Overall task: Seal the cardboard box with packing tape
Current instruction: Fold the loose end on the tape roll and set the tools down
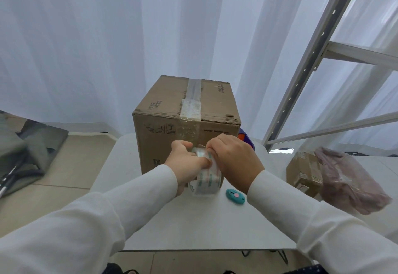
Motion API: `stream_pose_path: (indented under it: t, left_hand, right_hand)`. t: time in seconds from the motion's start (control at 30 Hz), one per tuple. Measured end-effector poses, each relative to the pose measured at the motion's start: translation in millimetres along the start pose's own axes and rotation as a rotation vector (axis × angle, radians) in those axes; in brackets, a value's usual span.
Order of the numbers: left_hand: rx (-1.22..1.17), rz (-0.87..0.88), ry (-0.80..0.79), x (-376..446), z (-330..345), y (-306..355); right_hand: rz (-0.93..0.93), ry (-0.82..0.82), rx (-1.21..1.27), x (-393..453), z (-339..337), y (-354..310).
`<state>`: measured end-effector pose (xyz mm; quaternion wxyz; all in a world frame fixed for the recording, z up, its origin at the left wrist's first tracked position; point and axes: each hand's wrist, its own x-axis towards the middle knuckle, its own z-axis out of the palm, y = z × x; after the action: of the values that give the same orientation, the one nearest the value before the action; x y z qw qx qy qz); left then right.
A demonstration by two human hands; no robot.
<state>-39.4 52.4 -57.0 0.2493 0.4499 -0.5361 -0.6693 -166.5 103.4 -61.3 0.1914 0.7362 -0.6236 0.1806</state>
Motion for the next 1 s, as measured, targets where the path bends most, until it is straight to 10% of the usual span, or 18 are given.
stream_pose_path:
  t: [1.0]
  left_hand:
    - [-0.247, -0.105, -0.085, -9, -5, 16]
  right_hand:
    - [-0.054, 0.127, 0.114, -5, -1, 6]
